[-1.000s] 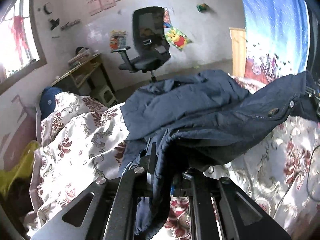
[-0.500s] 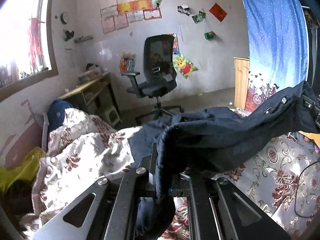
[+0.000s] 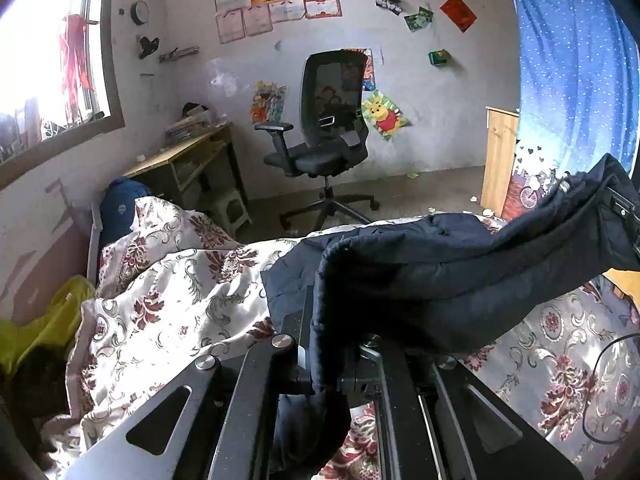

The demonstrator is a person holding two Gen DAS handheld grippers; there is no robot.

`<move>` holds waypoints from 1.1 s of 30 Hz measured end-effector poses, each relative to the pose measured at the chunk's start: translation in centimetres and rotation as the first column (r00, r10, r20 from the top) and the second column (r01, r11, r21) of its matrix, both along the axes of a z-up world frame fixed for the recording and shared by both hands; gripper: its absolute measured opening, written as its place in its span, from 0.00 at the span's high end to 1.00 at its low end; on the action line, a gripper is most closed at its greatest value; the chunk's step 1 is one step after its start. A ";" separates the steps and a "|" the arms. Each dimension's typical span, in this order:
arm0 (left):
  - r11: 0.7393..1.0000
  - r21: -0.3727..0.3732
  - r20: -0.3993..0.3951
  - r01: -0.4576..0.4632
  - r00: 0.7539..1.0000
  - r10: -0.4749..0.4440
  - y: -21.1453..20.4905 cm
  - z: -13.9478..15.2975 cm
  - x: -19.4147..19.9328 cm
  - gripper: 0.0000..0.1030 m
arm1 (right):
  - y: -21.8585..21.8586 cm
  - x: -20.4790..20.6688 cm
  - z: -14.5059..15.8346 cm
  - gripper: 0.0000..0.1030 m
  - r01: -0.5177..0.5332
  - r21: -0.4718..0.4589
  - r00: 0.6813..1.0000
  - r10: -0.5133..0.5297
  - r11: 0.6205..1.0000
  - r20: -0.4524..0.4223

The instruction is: Fold large clothes

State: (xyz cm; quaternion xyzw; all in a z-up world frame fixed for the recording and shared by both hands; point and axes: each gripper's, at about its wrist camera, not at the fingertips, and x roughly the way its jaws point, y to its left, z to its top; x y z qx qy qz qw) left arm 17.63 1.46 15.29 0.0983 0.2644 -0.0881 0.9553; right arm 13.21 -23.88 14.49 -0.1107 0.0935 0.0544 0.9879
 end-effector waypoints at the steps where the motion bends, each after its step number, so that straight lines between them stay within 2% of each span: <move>1: 1.000 0.004 -0.002 -0.002 1.000 0.002 -0.1 0.0 0.4 0.96 | -0.1 0.7 0.1 0.94 0.001 0.001 1.000 -0.001 1.000 -0.015; 6: 0.999 0.032 -0.034 -0.006 0.999 0.007 -0.6 -0.3 2.6 0.96 | -0.1 3.8 0.1 0.94 0.007 -0.023 0.996 -0.009 1.000 -0.086; 11: 0.995 0.100 -0.058 0.009 0.998 -0.004 -1.5 -1.3 5.2 0.96 | 0.4 7.7 -0.7 0.94 0.011 -0.106 0.984 -0.029 0.994 -0.177; 15: 0.993 0.120 -0.063 0.004 0.998 0.004 -1.6 -2.8 7.6 0.96 | 0.9 9.8 -2.0 0.94 0.010 -0.163 0.979 -0.043 0.986 -0.198; 20: 0.993 0.115 -0.021 -0.016 1.000 0.019 -1.1 -5.1 9.3 0.96 | 0.9 10.0 -4.5 0.94 0.019 -0.167 0.990 -0.042 0.986 -0.134; 23: 0.995 0.100 0.035 -0.009 0.999 0.006 -0.6 -6.3 8.6 0.96 | 1.5 8.5 -6.6 0.94 0.019 -0.222 0.999 -0.029 0.975 -0.041; 26: 0.993 0.118 0.092 0.015 0.995 -0.026 -0.4 -7.3 6.8 0.96 | 2.0 6.5 -8.7 0.94 -0.008 -0.295 1.000 0.009 0.955 0.003; 30: 0.985 0.159 0.153 0.062 0.984 -0.087 -0.5 -7.9 4.2 0.96 | 2.0 4.8 -10.2 0.94 -0.046 -0.323 0.999 0.051 0.945 0.008; 33: 0.983 0.167 0.166 0.076 0.981 -0.104 -0.7 -7.8 4.0 0.96 | 1.5 4.9 -10.8 0.94 -0.053 -0.307 0.998 0.057 0.950 0.003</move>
